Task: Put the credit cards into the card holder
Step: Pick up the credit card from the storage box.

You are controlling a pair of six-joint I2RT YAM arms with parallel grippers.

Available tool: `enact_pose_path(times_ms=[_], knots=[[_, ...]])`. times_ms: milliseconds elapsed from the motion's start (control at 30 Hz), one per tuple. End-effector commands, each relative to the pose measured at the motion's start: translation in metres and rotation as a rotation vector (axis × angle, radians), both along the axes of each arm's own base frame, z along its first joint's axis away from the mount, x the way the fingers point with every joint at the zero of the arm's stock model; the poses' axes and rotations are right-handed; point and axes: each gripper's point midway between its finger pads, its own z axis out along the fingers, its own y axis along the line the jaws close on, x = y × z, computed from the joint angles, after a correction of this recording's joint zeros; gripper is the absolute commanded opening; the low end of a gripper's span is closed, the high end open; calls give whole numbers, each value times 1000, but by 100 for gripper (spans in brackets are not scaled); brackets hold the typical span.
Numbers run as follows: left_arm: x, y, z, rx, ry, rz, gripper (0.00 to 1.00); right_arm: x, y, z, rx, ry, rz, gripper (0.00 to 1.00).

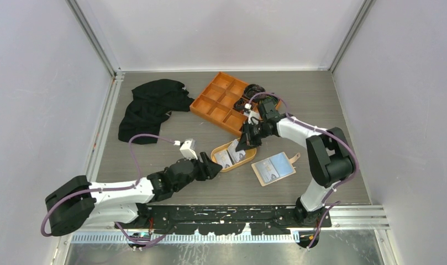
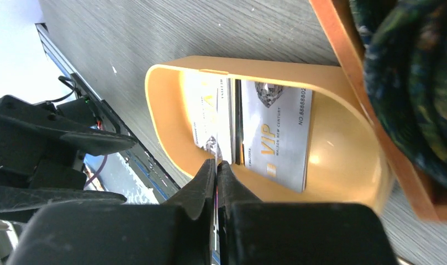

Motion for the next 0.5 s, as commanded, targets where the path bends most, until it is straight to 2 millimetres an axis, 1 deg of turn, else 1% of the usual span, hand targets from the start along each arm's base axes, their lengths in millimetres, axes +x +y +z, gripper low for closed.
enact_pose_path(times_ms=[0,67,133,167,233,300,333,467], knots=[[1,-29,53,-248,-161,-97,58,7,-9,46,58,-160,68,2],[-2,-35,60,-305,-192,-129,59,2,-11,55,101,-176,100,1],[-5,-42,68,-355,-224,-167,60,-6,-9,68,158,-198,155,1],[-7,-47,67,-367,-234,-192,60,-10,-8,75,194,-206,177,1],[-11,-55,76,-421,-273,-240,59,-20,-8,89,257,-236,232,1],[-13,-59,84,-481,-314,-261,59,-27,-8,101,319,-257,267,1],[-12,-60,84,-508,-306,-258,59,-31,-8,109,354,-266,281,1],[-8,-73,84,-517,-297,-291,58,-40,-9,131,449,-295,316,1]])
